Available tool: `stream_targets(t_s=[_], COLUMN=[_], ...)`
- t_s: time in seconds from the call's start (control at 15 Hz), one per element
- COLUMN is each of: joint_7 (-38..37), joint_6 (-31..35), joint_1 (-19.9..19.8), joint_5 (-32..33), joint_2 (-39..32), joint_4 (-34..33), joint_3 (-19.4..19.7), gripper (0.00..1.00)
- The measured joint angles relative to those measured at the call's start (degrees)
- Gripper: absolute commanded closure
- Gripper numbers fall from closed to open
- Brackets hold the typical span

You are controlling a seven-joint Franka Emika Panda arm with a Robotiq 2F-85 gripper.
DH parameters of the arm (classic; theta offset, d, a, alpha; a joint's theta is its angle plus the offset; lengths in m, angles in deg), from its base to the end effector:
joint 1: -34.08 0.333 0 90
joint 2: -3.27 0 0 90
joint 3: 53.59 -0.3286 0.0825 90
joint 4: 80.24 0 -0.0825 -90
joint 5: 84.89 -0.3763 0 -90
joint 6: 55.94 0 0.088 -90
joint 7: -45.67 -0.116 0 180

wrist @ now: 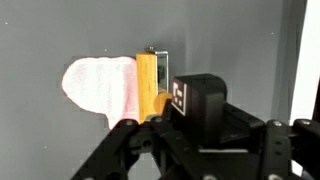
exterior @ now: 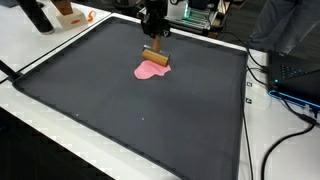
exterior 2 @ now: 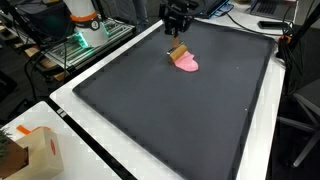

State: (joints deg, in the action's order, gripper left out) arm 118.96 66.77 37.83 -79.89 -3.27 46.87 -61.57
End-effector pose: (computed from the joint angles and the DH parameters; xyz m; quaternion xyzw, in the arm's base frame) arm 0.5034 0.0998 0.3201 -0.7149 -0.6923 0.0947 0.0257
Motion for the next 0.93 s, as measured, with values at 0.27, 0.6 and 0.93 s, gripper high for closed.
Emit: stream_targets(t_s=[0.27,0.6,0.93], joint_7=[0.0,-0.4,-1.2], joint_6=[-1.1,2.0,3.7], joint_1=[0.1,0.1,0.0], joint_5=[0.0,-0.1,-0.2], joint_2=[0.1,0.9,4.1], joint_4=[0.6,1.1,2.0], joint_3=[-0.1,0.0,0.5], gripper=[0.75,0.75,0.75])
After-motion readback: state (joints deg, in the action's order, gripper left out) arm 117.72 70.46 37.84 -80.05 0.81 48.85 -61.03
